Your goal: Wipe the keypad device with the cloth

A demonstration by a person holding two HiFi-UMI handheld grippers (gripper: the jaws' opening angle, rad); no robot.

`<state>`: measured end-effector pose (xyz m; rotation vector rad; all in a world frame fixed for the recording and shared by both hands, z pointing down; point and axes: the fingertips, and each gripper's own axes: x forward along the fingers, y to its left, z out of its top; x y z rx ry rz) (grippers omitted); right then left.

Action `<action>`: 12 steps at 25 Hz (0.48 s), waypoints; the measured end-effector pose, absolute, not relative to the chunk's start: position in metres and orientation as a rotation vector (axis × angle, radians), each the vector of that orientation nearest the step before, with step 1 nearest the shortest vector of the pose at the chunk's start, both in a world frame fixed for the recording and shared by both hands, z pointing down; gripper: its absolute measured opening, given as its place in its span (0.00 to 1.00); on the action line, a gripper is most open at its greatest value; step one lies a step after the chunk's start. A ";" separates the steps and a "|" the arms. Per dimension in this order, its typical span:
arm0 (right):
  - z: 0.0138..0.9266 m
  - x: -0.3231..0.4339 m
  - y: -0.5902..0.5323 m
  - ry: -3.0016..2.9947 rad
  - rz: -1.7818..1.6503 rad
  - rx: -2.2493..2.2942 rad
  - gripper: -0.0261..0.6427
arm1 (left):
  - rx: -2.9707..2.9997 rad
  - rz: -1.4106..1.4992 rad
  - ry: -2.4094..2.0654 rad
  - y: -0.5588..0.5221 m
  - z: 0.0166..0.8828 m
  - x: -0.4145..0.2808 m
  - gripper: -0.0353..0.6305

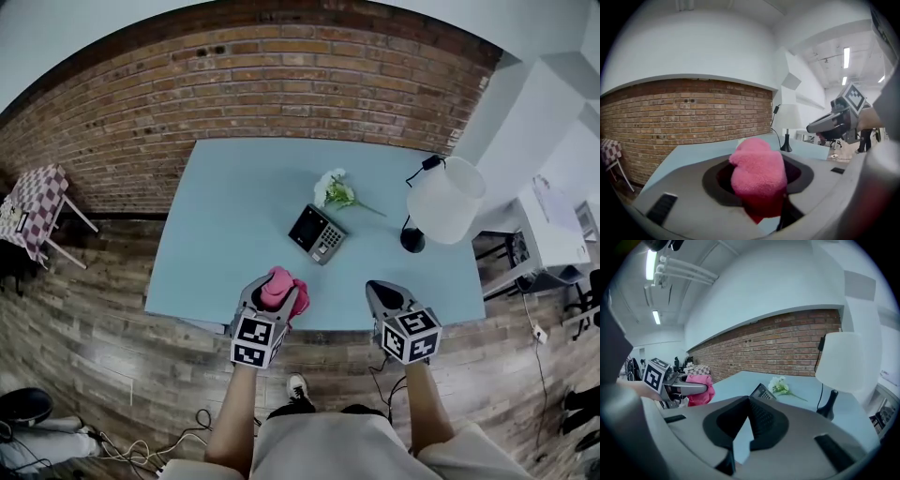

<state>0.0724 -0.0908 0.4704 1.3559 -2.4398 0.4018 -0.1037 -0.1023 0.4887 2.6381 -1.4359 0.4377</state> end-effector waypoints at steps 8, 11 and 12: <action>0.427 0.094 -0.024 -2.502 0.227 1.309 0.07 | 2.659 0.398 -1.540 -0.037 0.445 -0.070 0.40; 0.409 0.107 0.004 -2.507 0.142 1.298 0.07 | 2.677 0.380 -1.582 -0.006 0.424 -0.055 0.40; 0.403 0.111 0.014 -2.513 0.122 1.295 0.07 | 2.682 0.374 -1.598 0.004 0.417 -0.051 0.40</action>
